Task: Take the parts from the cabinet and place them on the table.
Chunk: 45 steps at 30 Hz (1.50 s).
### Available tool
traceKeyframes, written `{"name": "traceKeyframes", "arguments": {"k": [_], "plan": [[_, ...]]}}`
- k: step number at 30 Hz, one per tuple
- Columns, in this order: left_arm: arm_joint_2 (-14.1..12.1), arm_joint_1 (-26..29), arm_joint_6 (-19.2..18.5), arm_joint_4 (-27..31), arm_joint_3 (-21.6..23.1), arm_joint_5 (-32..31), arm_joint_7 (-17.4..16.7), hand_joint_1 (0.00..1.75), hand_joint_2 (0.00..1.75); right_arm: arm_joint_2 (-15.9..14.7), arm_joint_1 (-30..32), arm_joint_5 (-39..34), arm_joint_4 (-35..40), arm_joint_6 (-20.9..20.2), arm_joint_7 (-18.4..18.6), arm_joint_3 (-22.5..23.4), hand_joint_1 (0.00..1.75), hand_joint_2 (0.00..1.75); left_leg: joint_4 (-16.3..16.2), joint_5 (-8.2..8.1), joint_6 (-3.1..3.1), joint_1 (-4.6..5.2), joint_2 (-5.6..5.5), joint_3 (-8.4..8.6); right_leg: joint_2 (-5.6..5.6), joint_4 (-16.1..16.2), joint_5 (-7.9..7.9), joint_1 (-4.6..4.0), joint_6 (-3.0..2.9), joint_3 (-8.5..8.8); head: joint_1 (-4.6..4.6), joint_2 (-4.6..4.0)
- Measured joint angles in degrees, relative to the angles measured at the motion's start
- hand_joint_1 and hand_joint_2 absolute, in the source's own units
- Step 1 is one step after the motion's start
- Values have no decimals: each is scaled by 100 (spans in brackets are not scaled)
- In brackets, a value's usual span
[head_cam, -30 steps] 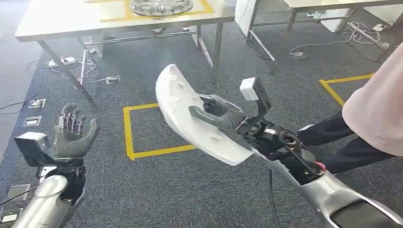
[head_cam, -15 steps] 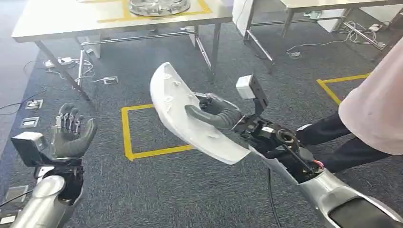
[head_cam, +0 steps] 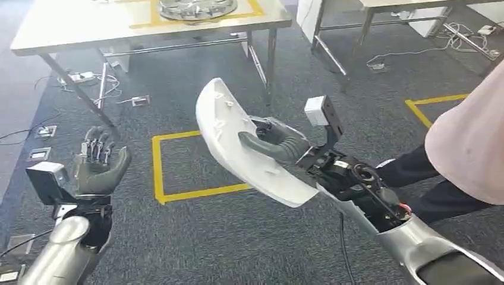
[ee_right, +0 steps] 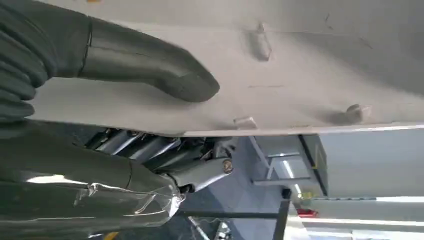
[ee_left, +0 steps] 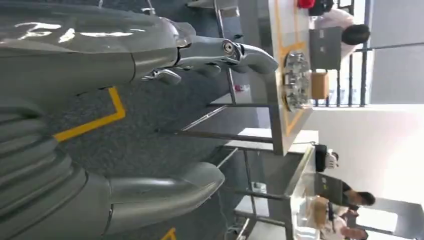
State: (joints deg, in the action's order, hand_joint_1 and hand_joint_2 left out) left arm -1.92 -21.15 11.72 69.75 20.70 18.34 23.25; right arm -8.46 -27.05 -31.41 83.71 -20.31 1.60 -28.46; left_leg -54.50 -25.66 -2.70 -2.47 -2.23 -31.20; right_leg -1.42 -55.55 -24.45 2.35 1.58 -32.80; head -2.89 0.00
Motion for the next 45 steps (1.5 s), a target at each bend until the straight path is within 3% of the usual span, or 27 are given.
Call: {"name": "traceKeyframes", "arguments": {"k": [1,4,6,9,10,15,17,19,21,22,23,24,25,26,27,29,31,32,33,35,37,38,39,40,41,42,45], "plan": [[-2,-26,0,15,0,-2,3,0,175,0,-13,0,0,0,-9,7,175,175,-304,-63,-6,12,137,-151,20,3,-43,-7,-49,50,70,0],[-6,-12,-2,15,0,-2,-2,0,175,-2,-24,26,-2,2,-7,2,175,175,-1775,-433,-5,45,190,-1143,68,3,-177,-41,-102,163,156,0],[-7,12,-2,15,0,-4,-2,0,175,-2,-22,59,-2,2,-7,7,175,175,-1927,-208,59,68,190,-1464,78,4,-285,-75,-116,299,180,0],[-17,2,-2,20,0,-9,-2,0,175,-2,-54,63,-2,2,-4,7,175,175,-408,891,295,208,194,-978,97,29,-493,-113,-107,592,202,0],[-20,3,-2,22,0,-13,-2,0,175,-2,-59,65,-4,4,-4,9,175,175,-221,811,365,248,249,-868,112,104,-536,-90,-96,605,173,-2],[-17,-23,-7,59,0,-33,-4,0,175,-2,-141,77,26,17,11,22,175,175,173,529,404,293,250,-478,148,104,-475,-107,102,773,217,0],[-15,-28,-7,59,2,-35,-4,0,175,-2,-221,68,31,17,6,26,175,175,262,432,444,274,222,-254,134,-620,-456,-117,58,381,169,0],[-11,25,-9,57,22,-35,-6,0,175,-2,-166,70,26,17,20,24,175,175,282,285,457,274,190,-65,123,-1418,-768,-148,20,-183,107,0],[-11,68,-13,57,63,-35,-13,0,175,-2,-116,70,26,15,28,15,175,175,283,120,467,283,153,148,121,-1596,-1226,-160,65,-543,86,0],[-11,71,-13,57,77,-35,-13,0,175,-2,-120,68,26,11,26,18,175,175,283,23,464,287,128,282,121,-1430,-1295,-160,70,-615,70,0],[-11,70,-15,57,81,-35,-13,0,175,-2,-128,66,26,11,22,26,175,175,283,-78,458,288,108,420,122,-1139,-1180,-160,77,-625,53,0],[-9,72,-15,57,87,-35,-15,0,175,-2,-129,66,26,9,22,26,175,175,283,-182,447,295,97,573,119,-737,-803,-159,56,-612,24,0],[-9,87,-15,57,96,-35,-19,0,175,-13,-119,66,26,9,22,26,175,175,291,-297,440,296,98,660,118,-288,-101,-160,17,-610,-10,0],[-11,95,-17,48,101,-33,-19,0,175,-17,-102,63,4,7,22,22,175,175,268,-401,415,314,89,743,119,202,933,-175,-25,-640,-11,-2],[-4,121,-17,46,109,-33,-39,0,175,-17,-98,61,-4,2,15,22,175,175,254,-438,381,315,55,740,134,190,699,-207,-54,-593,51,0],[-4,61,-18,85,116,-37,-22,0,175,-15,-139,61,50,-11,20,17,175,175,241,-485,327,296,79,747,97,145,656,-242,-146,-577,42,0],[2,11,-17,111,116,-44,-22,0,175,-15,-239,59,90,-20,-5,50,175,175,-368,-243,261,291,105,427,82,190,561,-192,-198,-437,-2,0],[4,6,-18,111,118,-48,-8,0,175,-15,-244,57,90,-35,-9,48,175,175,-1010,24,200,281,139,28,86,213,491,-176,-215,-331,44,0],[2,21,-17,109,118,-48,-22,0,175,-15,-232,61,87,-33,4,40,175,175,-1497,40,140,252,158,-343,88,230,422,-164,-227,-241,68,0],[-2,63,-17,107,118,-48,-22,0,175,-15,-196,61,87,-42,11,29,175,175,-1960,-489,61,196,178,-943,84,237,249,-125,-212,-35,97,0],[-9,65,-17,107,118,-48,-21,0,175,-15,-197,61,87,-42,9,31,175,175,-1798,-1024,36,174,186,-1202,80,238,71,-78,-179,192,129,0],[-11,66,-17,105,120,-48,-21,0,175,-15,-196,61,87,-44,11,26,175,175,-1523,-1031,26,169,189,-1212,79,240,-28,-57,-156,318,147,0],[-15,64,-11,107,118,-48,-22,0,175,-15,-197,61,87,-44,11,22,175,175,-1128,-821,25,158,193,-1164,78,240,-128,-35,-127,446,173,0],[-17,64,-7,107,120,-48,-22,0,175,-13,-198,61,87,-44,11,20,175,175,-612,-291,30,148,213,-1072,82,241,-232,-24,-87,574,191,0],[-17,72,-7,105,120,-48,-22,0,175,-15,-198,61,85,-44,11,18,175,175,-130,482,48,137,277,-984,94,265,-321,-26,-52,522,230,0],[-22,61,-4,105,122,-48,-21,0,175,-11,-208,61,87,-44,13,11,175,175,235,874,76,155,319,-996,75,209,-427,-59,-19,695,298,0],[-17,44,-4,114,129,-44,-21,0,175,-11,-264,59,114,-65,-6,13,175,175,144,844,245,148,287,-900,69,203,-484,-86,108,852,247,0]]}}
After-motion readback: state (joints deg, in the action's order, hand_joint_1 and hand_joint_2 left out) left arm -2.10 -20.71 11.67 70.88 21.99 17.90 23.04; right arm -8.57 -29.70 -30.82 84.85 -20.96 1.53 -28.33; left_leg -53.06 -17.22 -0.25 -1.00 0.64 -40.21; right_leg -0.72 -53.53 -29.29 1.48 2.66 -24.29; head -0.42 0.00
